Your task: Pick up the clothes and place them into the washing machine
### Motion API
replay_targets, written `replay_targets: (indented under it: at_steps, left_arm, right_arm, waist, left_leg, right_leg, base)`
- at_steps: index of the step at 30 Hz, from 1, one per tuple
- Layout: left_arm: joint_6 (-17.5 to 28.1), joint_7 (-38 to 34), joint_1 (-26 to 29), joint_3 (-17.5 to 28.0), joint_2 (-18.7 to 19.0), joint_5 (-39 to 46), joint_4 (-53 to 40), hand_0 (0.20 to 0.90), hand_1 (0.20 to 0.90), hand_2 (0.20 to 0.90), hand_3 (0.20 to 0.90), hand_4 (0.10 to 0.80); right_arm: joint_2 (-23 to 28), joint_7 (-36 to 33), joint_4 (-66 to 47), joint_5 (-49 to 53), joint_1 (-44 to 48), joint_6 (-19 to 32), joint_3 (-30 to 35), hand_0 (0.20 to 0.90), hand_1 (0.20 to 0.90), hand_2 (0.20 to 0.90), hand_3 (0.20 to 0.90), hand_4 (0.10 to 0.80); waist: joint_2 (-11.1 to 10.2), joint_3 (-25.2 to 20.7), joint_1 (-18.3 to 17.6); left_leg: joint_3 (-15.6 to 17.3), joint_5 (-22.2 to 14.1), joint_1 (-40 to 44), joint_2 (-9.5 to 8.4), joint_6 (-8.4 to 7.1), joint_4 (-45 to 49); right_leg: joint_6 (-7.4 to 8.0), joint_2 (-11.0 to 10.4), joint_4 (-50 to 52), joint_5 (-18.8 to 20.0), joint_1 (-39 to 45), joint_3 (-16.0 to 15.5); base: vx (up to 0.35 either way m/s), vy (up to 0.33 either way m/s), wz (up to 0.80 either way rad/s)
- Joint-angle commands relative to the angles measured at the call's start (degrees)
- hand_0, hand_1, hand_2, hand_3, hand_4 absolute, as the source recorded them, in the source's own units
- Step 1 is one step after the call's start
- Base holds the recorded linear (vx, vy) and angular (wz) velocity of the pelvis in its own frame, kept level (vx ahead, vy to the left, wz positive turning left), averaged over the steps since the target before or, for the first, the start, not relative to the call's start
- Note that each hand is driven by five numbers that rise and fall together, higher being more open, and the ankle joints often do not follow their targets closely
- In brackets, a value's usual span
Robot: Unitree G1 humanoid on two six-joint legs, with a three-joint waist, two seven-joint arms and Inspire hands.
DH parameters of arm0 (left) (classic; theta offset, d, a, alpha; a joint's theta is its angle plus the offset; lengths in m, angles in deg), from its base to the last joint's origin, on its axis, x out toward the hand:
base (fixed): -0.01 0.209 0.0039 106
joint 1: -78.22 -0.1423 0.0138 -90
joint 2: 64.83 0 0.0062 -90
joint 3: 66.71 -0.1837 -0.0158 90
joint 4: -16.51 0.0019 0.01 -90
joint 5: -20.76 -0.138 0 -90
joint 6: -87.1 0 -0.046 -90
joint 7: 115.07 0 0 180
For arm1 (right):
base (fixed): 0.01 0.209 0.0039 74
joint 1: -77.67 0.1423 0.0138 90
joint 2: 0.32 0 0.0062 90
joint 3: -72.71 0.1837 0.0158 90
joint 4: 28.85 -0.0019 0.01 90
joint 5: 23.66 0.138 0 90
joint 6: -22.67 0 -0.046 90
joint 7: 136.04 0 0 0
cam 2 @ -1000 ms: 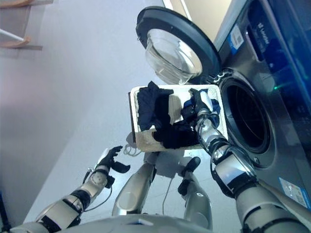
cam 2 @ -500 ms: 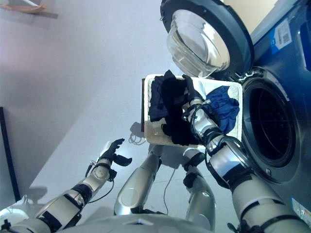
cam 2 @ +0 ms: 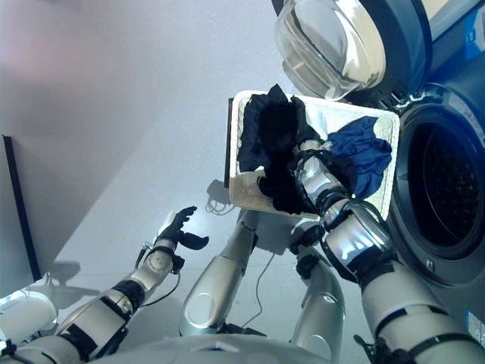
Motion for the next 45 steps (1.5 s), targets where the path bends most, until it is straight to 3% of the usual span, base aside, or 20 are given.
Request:
replay_targets:
  at_steps: [1,7,15,20,29,30,32,33,45]
  left_arm:
    - [0.18,-2.26,0.52,-1.45,1.39,0.76,0.30,0.900,0.900,0.900,0.900,0.800]
    - [0.75,-3.00,1.79,-1.30,1.30,0.88,-0.65,0.900,0.900,0.900,0.900,0.800]
    - [0.93,-3.96,2.60,-1.39,0.96,0.99,-1.20,0.900,0.900,0.900,0.900,0.800]
    - [1.10,-4.27,2.58,-1.75,0.85,0.55,-2.82,0.900,0.900,0.900,0.900,0.800]
    - [0.90,-4.51,2.42,-1.51,0.59,0.01,-3.49,0.900,0.900,0.900,0.900,0.800]
    - [0.84,-4.51,2.37,-1.59,0.44,-0.01,-3.58,0.900,0.900,0.900,0.900,0.800]
    - [0.72,-4.55,2.21,-1.61,0.22,-0.01,-3.66,0.900,0.900,0.900,0.900,0.800]
    - [0.71,-4.55,2.21,-1.61,0.22,-0.01,-3.66,0.900,0.900,0.900,0.900,0.800]
    - [0.40,-4.67,-0.34,-1.97,-0.30,0.94,-2.23,0.900,0.900,0.900,0.900,0.800]
  right_arm:
    - [-2.36,1.21,2.80,-4.06,1.77,1.08,-3.07,0.900,0.900,0.900,0.900,0.800]
    - [-0.32,0.49,4.03,-6.65,3.60,0.71,-3.14,0.900,0.900,0.900,0.900,0.800]
    - [0.59,0.01,6.98,-9.58,6.50,-0.40,-3.59,0.900,0.900,0.900,0.900,0.800]
    - [3.50,0.20,9.08,-11.55,9.77,-1.60,-3.61,0.900,0.900,0.900,0.900,0.800]
    - [7.42,1.14,11.00,-13.06,12.22,-2.75,-3.19,0.900,0.900,0.900,0.900,0.800]
    - [7.56,1.16,11.11,-13.01,12.32,-2.80,-3.08,0.766,0.766,0.766,0.766,0.711]
    - [7.79,1.20,10.63,-12.56,12.43,-2.68,-2.77,0.378,0.378,0.378,0.378,0.452]
    - [7.79,1.20,10.61,-12.55,12.43,-2.69,-2.77,0.300,0.300,0.300,0.300,0.400]
    - [5.57,-0.17,7.53,-9.56,10.59,-1.45,-0.87,0.300,0.300,0.300,0.300,0.400]
  waist:
    - [3.56,2.22,2.49]
    - [5.72,2.96,2.68]
    - [6.90,2.99,2.99]
    - [8.71,3.14,3.88]
    - [9.99,3.62,4.59]
    - [10.11,3.63,4.64]
    - [10.16,3.84,4.53]
    - [10.15,3.84,4.53]
    - [10.13,3.41,2.93]
  left_leg:
    - [4.67,0.90,-3.70,-7.78,1.71,0.51]
    - [5.38,0.86,-7.35,-8.44,1.18,2.80]
    - [5.97,1.05,-11.28,-8.53,0.67,4.31]
    - [6.27,1.49,-13.59,-8.32,0.31,4.45]
    - [6.75,1.35,-16.38,-8.33,0.40,5.55]
    - [6.84,1.33,-16.60,-8.35,0.43,5.71]
    - [7.02,1.32,-16.96,-8.33,0.49,6.03]
    - [7.03,1.31,-16.97,-8.34,0.49,6.04]
    - [7.70,1.77,-13.07,-8.25,0.86,4.38]
  right_leg:
    - [0.82,2.55,1.61,-2.68,0.98,5.43]
    - [0.28,2.18,5.21,-3.44,-3.46,6.83]
    - [-0.08,2.15,7.34,-3.98,-7.54,7.71]
    - [-0.15,1.76,8.55,-4.40,-10.00,8.25]
    - [-0.30,1.30,10.15,-5.27,-12.65,8.79]
    - [-0.32,1.23,10.27,-5.29,-12.82,8.80]
    - [-0.31,1.26,10.41,-5.44,-12.96,9.01]
    - [-0.31,1.25,10.43,-5.45,-12.98,9.03]
    - [-0.06,1.29,9.10,-5.23,-9.80,9.92]
  base:
    - [-0.025,0.009,0.06]
    - [-0.048,0.030,0.06]
    - [-0.032,0.005,0.02]
    - [-0.007,-0.004,0.03]
    - [0.000,0.000,0.00]
    - [0.000,0.000,0.00]
    - [0.000,0.000,0.00]
    - [0.021,0.000,0.03]
    - [0.017,0.013,0.11]
